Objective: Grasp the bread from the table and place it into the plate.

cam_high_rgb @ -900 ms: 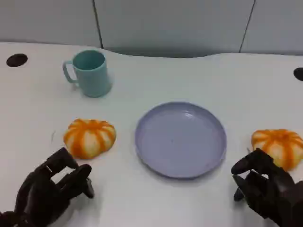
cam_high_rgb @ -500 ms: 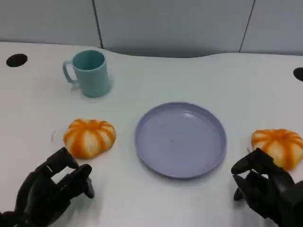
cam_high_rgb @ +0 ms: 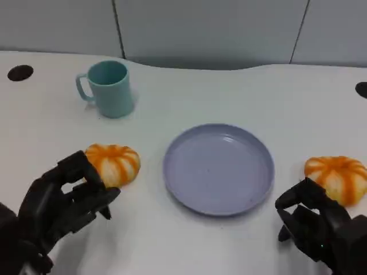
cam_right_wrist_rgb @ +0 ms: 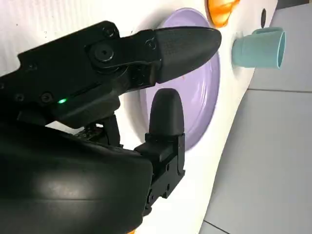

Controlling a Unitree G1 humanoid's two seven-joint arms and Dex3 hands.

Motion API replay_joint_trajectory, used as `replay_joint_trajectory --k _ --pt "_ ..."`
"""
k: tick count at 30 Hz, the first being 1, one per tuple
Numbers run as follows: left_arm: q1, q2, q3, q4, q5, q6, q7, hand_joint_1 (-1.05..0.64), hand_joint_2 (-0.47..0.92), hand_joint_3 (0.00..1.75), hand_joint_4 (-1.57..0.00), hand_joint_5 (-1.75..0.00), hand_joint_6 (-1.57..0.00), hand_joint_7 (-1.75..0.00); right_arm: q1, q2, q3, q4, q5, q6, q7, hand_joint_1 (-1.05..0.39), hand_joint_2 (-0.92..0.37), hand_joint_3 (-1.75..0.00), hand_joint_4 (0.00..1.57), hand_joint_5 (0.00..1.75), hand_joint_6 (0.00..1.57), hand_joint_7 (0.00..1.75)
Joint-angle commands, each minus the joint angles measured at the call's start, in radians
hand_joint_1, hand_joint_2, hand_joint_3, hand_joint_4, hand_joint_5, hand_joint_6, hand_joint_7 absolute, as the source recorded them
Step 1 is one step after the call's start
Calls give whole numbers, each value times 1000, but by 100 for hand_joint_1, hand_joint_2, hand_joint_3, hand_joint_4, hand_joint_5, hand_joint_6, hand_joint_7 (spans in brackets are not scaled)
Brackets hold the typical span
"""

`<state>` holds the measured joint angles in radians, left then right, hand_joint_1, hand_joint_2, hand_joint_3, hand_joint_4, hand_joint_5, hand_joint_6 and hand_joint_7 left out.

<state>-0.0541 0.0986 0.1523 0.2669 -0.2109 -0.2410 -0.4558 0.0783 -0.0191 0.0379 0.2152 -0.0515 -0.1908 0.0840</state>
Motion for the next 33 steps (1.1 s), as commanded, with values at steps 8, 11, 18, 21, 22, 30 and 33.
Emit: replay_joint_trajectory --k 8,11,18,21,22,30,33 --pt "-313 356 -255 37 975 -252 495 -59 89 0 -56 -163 -63 -106 6 1 19 -39 -5 48 -9 -29 -92 -30 60 175 40 175" --pt "-361 405 -330 64 1077 -204 472 -73 91 0 -43 -115 -63 -45 10 0 20 -38 -5 38 -9 -29 -92 -30 59 175 39 175" --pt "-431 450 -449 90 1110 -81 264 -91 92 9 -1 -11 -17 -1 17 -1 22 -46 -9 39 -11 -29 -92 -30 60 175 38 175" --pt "-460 447 -479 113 1085 -49 166 -94 92 11 0 -2 -12 -1 21 -1 21 -50 -6 37 -7 -28 -92 -31 60 175 38 175" --pt "-473 442 -490 133 1077 -42 139 -94 92 10 0 -1 -11 0 23 -1 20 -53 -4 39 -6 -28 -92 -31 60 175 38 175" --pt "-614 356 -604 435 1088 13 165 -92 92 8 0 0 -5 -1 20 -5 20 -56 -12 46 -8 -28 -92 -31 58 175 38 175" --pt "-676 313 -669 592 1133 31 268 -91 92 7 0 0 -6 -1 21 -2 18 -56 -7 46 -7 -28 -92 -31 58 175 38 175"
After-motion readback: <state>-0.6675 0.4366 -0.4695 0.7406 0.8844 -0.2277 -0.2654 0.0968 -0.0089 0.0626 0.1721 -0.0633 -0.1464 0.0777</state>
